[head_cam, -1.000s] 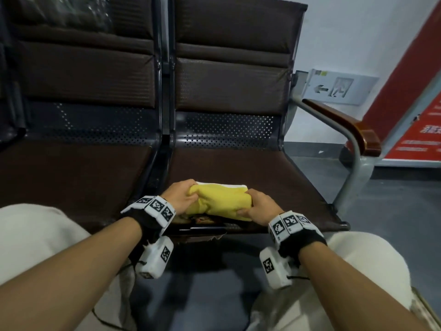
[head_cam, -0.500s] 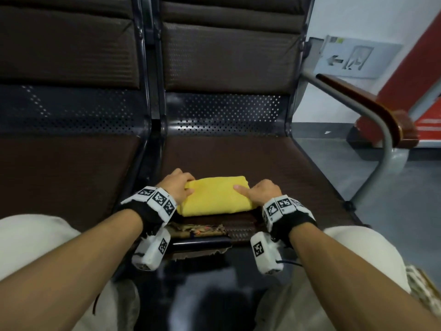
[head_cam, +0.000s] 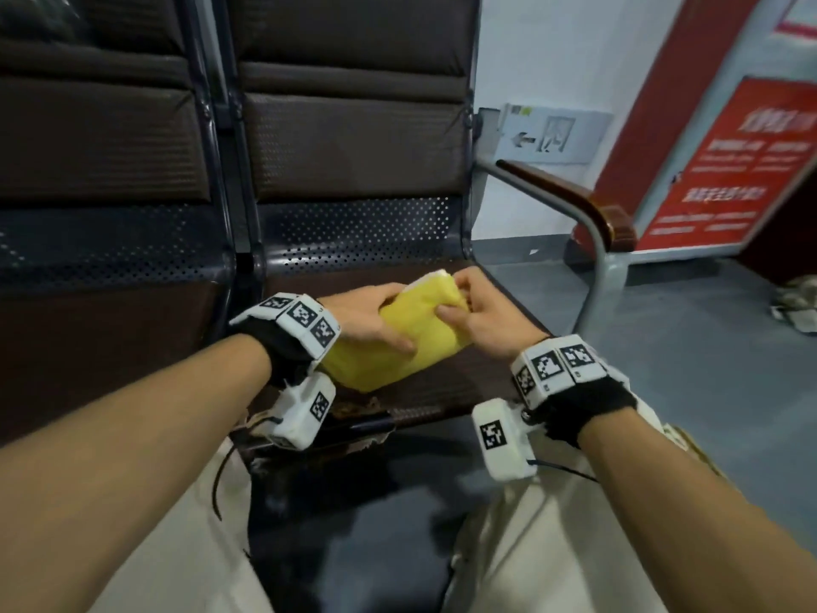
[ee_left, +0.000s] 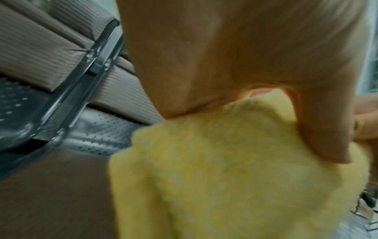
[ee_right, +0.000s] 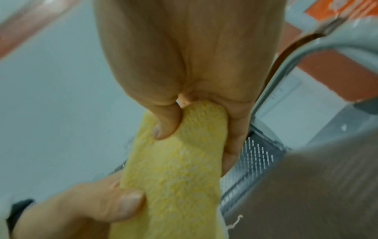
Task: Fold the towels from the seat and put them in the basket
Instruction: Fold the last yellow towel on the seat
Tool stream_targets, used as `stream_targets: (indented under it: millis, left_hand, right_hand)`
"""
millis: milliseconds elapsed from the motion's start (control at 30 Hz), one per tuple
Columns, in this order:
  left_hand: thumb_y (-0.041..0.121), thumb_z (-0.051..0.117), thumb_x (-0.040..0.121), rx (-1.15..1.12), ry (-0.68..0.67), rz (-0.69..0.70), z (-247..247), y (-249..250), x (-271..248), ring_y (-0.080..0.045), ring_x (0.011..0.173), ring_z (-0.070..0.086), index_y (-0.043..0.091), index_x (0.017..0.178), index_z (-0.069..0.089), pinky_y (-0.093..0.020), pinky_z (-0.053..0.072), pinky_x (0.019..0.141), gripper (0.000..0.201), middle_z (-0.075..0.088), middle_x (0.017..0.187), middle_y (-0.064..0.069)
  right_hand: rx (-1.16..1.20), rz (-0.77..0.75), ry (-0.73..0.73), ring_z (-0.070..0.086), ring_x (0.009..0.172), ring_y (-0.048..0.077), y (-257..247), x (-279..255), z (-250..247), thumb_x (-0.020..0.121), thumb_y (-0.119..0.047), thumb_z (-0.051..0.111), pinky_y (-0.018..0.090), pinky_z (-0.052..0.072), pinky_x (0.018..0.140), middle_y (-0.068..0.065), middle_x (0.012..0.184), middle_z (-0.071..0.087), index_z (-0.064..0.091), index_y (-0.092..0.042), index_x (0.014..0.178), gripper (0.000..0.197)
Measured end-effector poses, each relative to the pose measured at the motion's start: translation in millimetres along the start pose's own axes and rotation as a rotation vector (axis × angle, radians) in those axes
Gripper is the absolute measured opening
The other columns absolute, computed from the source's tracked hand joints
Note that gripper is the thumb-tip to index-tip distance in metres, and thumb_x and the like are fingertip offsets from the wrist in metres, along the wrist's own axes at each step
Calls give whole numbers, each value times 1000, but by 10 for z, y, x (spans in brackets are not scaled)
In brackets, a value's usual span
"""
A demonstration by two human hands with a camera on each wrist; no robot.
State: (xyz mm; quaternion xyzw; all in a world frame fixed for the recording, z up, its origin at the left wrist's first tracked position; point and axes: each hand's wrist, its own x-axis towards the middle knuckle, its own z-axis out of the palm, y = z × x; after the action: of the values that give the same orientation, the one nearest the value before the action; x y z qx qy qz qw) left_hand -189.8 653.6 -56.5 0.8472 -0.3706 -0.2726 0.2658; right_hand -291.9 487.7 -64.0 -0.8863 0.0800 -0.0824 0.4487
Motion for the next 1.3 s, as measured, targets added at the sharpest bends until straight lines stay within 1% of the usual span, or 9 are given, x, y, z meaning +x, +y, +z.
stream_targets:
  millis: [233, 500, 567, 700, 867, 1000, 1100, 1200, 1300]
  left_hand:
    - [30, 79, 70, -187, -79, 167, 113, 780, -102, -11, 98, 60, 27, 118, 45, -27, 52, 79, 59, 59, 112, 3]
    - [43, 58, 64, -96, -138, 118, 212, 1104, 541, -26, 106, 60, 13, 123, 51, -42, 48, 95, 67, 61, 119, -9]
    - [42, 54, 65, -22, -111, 137, 286, 1161, 843, -22, 99, 59, 16, 112, 53, -34, 49, 82, 53, 61, 112, -6]
    - [26, 56, 88, 65, -194, 225, 596, 1363, 1542, -14, 89, 59, 19, 110, 51, -23, 46, 68, 24, 61, 107, -1]
    - [30, 58, 91, 175, -437, 390, 1222, 1816, 2179, -24, 114, 54, 5, 129, 39, -38, 44, 96, 49, 53, 127, -10]
    - [23, 54, 94, 236, -647, 520, 1863, 2179, 2337, -21, 111, 52, 1, 128, 41, -17, 44, 87, 42, 53, 128, -13]
    - [22, 54, 94, 332, -764, 556, 2366, 2301, 2343, -29, 113, 53, 1, 126, 41, -33, 43, 95, 40, 53, 125, -16]
    - [17, 54, 93, 375, -888, 588, 2822, 2242, 2298, -26, 111, 54, 6, 128, 40, -34, 45, 92, 40, 55, 123, -9]
    - [27, 55, 92, 516, -962, 549, 3169, 2056, 2281, -28, 109, 55, 8, 124, 41, -40, 46, 92, 40, 55, 122, -10]
  right_hand:
    - [235, -64, 147, 54, 65, 3, -140, -493, -887, 91, -5, 56, 16, 45, 57, -1, 78, 53, 45, -16, 94, 16]
    - [331, 60, 265, 59, 59, 6, 377, -255, -1412, 88, -6, 61, 21, 47, 56, 2, 73, 59, 51, -11, 100, 17]
    - [366, 113, 330, 60, 64, 10, 616, -155, -1525, 86, -9, 64, 25, 48, 57, 3, 77, 61, 54, -11, 100, 17]
    - [472, 260, 468, 61, 74, 21, 1206, -105, -1808, 83, -16, 69, 32, 52, 61, 8, 86, 64, 61, -11, 102, 21]
    - [526, 480, 700, 62, 81, 17, 1901, -458, -2164, 81, -24, 71, 33, 52, 68, 3, 89, 65, 68, -18, 95, 16]
    - [429, 689, 840, 62, 78, 14, 2223, -1072, -2249, 87, -26, 66, 31, 52, 65, 0, 86, 65, 66, -17, 99, 15]
    - [375, 878, 833, 58, 88, 19, 2406, -1596, -2167, 94, -24, 55, 35, 53, 69, 1, 95, 61, 60, -20, 106, 13]
    - [441, 1062, 793, 53, 102, 24, 2630, -2030, -1974, 92, -12, 47, 37, 53, 72, 3, 108, 57, 58, -22, 111, 24]
    - [318, 1159, 646, 45, 126, 31, 2892, -2265, -1699, 90, -12, 49, 47, 42, 102, 12, 139, 46, 45, -12, 137, 47]
